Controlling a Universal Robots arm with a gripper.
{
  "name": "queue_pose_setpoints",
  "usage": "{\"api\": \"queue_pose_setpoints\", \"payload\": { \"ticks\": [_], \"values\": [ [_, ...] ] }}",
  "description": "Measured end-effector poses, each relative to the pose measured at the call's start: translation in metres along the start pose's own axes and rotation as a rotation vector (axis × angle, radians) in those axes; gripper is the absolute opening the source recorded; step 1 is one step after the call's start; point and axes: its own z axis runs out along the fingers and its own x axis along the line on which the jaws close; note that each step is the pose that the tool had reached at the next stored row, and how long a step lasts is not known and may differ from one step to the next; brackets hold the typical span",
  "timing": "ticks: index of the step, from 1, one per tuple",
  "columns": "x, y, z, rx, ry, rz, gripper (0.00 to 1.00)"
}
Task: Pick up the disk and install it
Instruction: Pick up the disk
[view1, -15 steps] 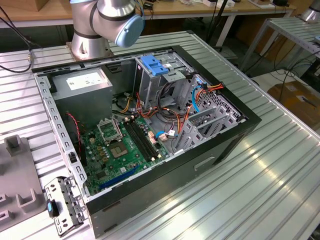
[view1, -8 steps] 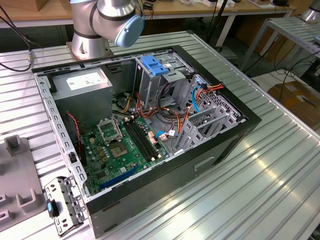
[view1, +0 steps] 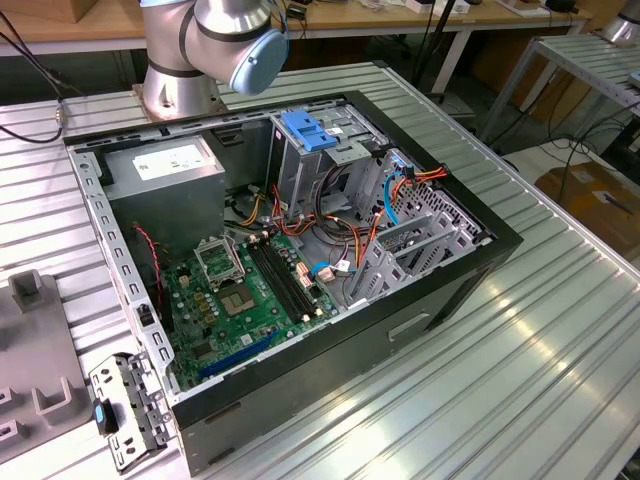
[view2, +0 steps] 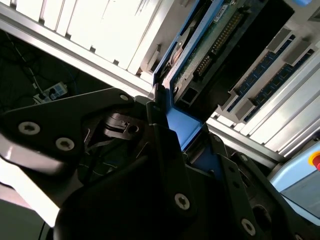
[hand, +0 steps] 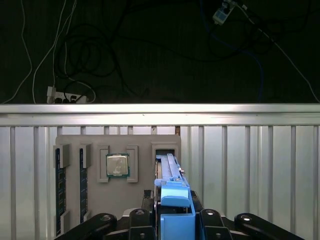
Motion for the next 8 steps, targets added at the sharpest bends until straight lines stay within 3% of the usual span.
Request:
{"api": "queue_pose_setpoints", "payload": {
  "ticks": [8],
  "values": [
    [0.0001, 0.0000, -0.0065, 0.0001, -0.0001, 0.000, 0.37]
  ]
}}
